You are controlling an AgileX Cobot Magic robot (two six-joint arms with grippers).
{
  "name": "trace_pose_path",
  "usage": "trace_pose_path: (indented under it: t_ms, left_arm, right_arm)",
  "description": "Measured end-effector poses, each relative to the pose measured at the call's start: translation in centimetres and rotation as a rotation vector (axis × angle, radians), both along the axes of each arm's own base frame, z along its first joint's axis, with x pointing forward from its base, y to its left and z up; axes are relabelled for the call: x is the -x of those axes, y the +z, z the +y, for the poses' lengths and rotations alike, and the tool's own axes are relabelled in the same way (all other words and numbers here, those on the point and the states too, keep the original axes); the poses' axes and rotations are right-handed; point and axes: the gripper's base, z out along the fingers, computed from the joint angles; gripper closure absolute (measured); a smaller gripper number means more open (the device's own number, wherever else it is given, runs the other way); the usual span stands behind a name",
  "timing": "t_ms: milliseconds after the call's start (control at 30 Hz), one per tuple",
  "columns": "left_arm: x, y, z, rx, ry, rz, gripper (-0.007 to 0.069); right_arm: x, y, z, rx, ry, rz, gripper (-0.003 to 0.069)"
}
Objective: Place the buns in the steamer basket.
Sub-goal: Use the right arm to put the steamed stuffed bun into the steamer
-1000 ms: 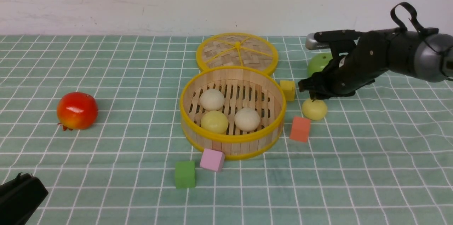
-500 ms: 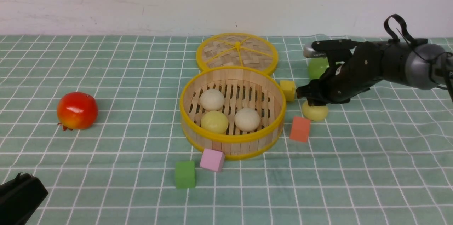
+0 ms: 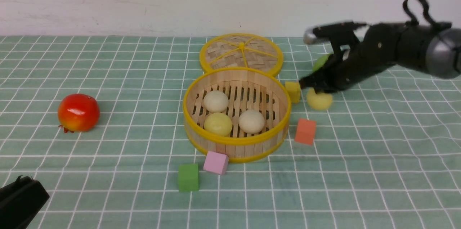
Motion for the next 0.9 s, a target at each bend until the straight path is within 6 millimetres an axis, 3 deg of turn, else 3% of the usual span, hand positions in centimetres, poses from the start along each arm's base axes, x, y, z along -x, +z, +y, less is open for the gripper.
trace_pose_path:
  t_ms: [67,100,200,367,533,633,667,733,767,800,900]
  left_arm:
    - [0.0,0.0,0.0,0.000,0.000,0.000,0.0538]
    - [0.0,0.0,0.0,0.000,0.000,0.000,0.0533]
    - [0.0,0.0,0.0,0.000,0.000,0.000,0.0532]
    - [0.0,0.0,0.0,0.000,0.000,0.000,0.0533]
    - [0.0,0.0,0.0,0.000,0.000,0.000,0.0529]
    - [0.0,0.0,0.0,0.000,0.000,0.000,0.0524]
    - [0.0,0.0,0.0,0.000,0.000,0.000,0.0524]
    - [0.0,0.0,0.0,0.000,0.000,0.000,0.0522]
    - [0.0,0.0,0.0,0.000,0.000,0.000,0.0522]
    - [0.0,0.0,0.0,0.000,0.000,0.000,0.0522]
    - [0.0,0.0,0.0,0.000,0.000,0.000,0.0522]
  right_arm:
    - [0.5,1.4,1.4,-0.030,0.031,-0.050,0.0660]
    - [1.0,2.2,3.4,-0.057,0.077,-0.108,0.0660]
    - [1.3,1.9,5.7,-0.076,0.120,-0.156,0.0660]
    - [0.7,-1.4,9.2,-0.080,0.153,-0.236,0.0654]
    - [-0.1,-4.4,10.0,-0.062,0.147,-0.251,0.0618]
    - [-0.4,-6.0,10.1,-0.049,0.145,-0.237,0.0529]
    - [-0.4,-6.0,10.1,-0.049,0.145,-0.237,0.0529]
    - [-0.5,-6.1,10.1,-0.049,0.142,-0.244,0.0412]
    - [-0.5,-6.1,10.1,-0.049,0.142,-0.244,0.0403]
    - [-0.4,-5.9,10.1,-0.050,0.144,-0.247,0.0316]
    - [0.1,-4.4,10.0,-0.054,0.159,-0.231,0.0204]
